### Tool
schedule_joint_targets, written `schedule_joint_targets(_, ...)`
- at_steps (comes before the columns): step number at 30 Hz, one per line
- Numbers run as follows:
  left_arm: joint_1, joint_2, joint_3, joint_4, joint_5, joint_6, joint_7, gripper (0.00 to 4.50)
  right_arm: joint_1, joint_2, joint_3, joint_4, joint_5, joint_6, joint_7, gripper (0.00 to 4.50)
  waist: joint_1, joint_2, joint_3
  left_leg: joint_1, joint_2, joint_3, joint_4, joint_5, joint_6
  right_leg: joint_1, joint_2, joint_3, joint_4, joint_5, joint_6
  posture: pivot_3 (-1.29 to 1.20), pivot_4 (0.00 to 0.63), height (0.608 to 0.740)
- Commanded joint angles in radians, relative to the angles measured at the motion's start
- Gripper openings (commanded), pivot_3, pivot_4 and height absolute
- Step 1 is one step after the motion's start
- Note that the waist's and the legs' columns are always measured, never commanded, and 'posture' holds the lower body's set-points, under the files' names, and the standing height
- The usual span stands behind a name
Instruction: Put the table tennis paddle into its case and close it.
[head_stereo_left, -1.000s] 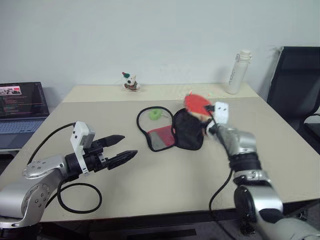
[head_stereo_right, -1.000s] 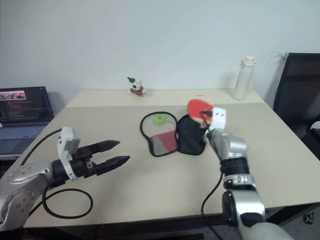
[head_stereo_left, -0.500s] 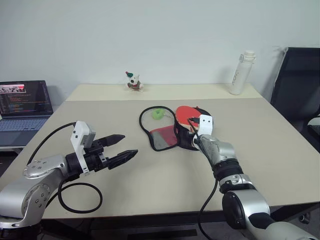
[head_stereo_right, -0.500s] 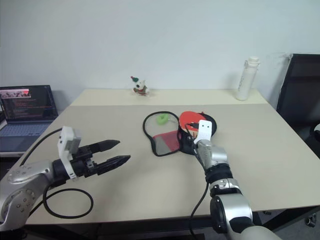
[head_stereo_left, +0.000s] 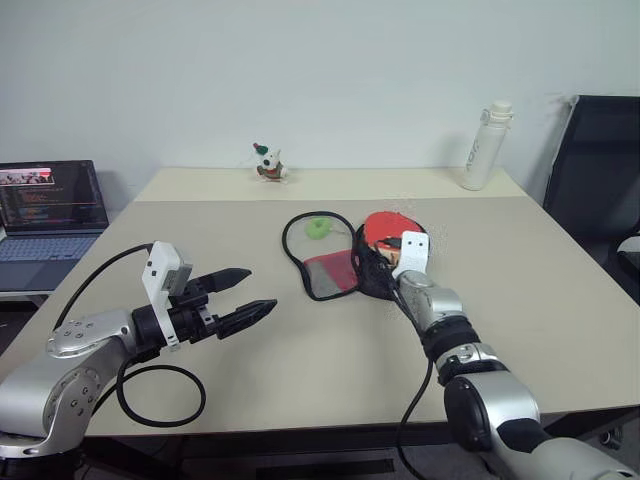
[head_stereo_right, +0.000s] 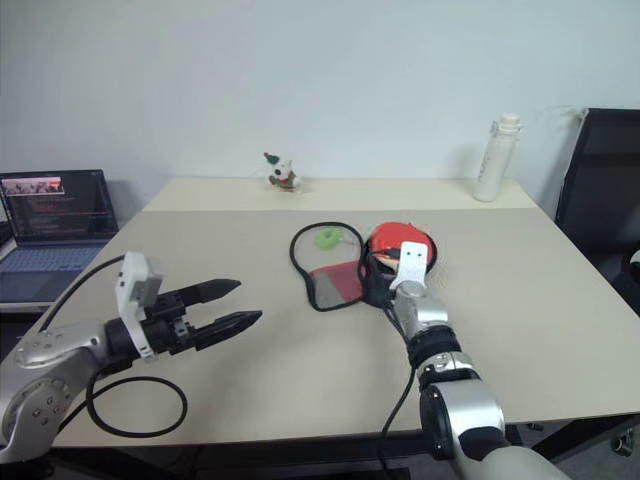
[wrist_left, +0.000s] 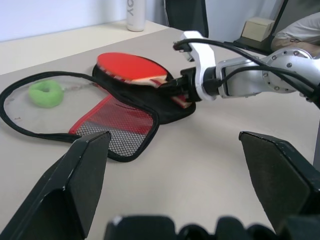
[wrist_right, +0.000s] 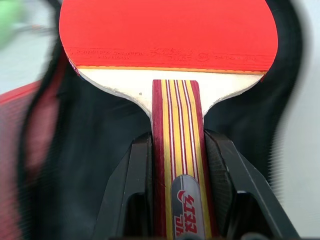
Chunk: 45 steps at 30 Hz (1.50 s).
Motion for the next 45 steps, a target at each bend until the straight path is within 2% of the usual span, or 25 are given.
schedule_joint_targets(1,-0.013,0.009,0.012,-0.027,-0.019,-0.008,0.003,4.5,-0.029,-0.01,0.007,-0.051,-0.012,-0.043,-0.007,1.1,-0.001,0.0,0.0,0.0,0.0,0.0,0.0,0.0,0.0,0.0,0.0,0.0,0.0,0.0,0.0,0.0,0.15,0.74)
schedule_joint_targets(22,-0.024,0.007,0.006,-0.018,-0.016,-0.015,0.006,4.5,-0.013,0.014,0.004,0.031,-0.007,-0.037,0.004,1.1,-0.006,-0.001,0.0,0.0,0.0,0.0,0.0,0.0,0.0,0.0,0.0,0.0,0.0,0.0,0.0,0.0,0.15,0.74)
schedule_joint_targets(32,-0.004,-0.001,0.022,-0.017,-0.012,-0.02,0.034,4.5,0.076,0.003,0.107,-0.247,-0.018,0.049,0.155,4.46,-0.006,0.0,0.0,0.0,0.001,0.0,-0.001,0.0,0.0,0.0,0.0,0.0,-0.001,0.0,0.0,0.0,0.15,0.74)
schedule_joint_targets(34,-0.008,-0.004,0.026,0.002,0.004,-0.023,0.059,4.5,0.1,-0.019,0.144,-0.337,0.005,0.114,0.26,4.48,-0.005,0.0,0.0,0.0,0.001,0.0,0.0,0.0,0.0,0.0,0.0,0.0,-0.001,0.0,0.0,0.0,0.15,0.74)
schedule_joint_targets(38,-0.022,0.003,0.02,0.125,0.121,-0.074,0.136,4.5,0.146,-0.127,0.223,-0.596,0.107,0.296,0.545,4.48,-0.002,0.0,0.0,0.0,0.001,0.0,-0.001,0.0,0.0,0.0,0.0,0.0,-0.001,0.0,0.0,0.0,0.15,0.74)
schedule_joint_targets(45,-0.107,-0.021,-0.044,0.325,0.245,-0.154,0.172,4.5,0.146,-0.265,0.247,-0.767,0.206,0.413,0.781,4.48,0.001,-0.001,0.0,0.0,0.001,-0.001,-0.001,-0.001,0.0,0.0,0.0,-0.001,-0.002,0.0,0.0,0.0,0.15,0.74)
